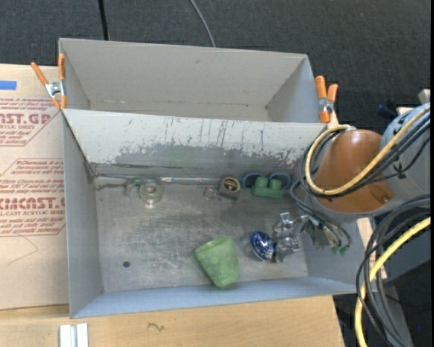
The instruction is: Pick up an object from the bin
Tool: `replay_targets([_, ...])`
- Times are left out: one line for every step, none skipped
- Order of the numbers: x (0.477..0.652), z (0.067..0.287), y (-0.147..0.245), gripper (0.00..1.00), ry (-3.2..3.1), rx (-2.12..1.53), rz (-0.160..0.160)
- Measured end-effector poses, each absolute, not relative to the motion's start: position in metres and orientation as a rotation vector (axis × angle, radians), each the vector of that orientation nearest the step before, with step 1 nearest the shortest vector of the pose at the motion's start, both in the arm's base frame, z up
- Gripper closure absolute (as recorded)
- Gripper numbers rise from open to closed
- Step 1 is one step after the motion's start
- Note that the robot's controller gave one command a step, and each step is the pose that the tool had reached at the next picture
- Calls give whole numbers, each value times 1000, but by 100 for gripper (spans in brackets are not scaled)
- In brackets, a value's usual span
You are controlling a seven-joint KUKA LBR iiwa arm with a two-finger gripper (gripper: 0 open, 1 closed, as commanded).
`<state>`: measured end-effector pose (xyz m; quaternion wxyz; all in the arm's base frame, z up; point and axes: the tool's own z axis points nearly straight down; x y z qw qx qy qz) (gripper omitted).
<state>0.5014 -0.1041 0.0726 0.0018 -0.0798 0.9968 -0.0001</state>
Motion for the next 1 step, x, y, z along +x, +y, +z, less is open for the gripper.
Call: replay_targets([557, 203, -118, 100, 3043, -748, -5])
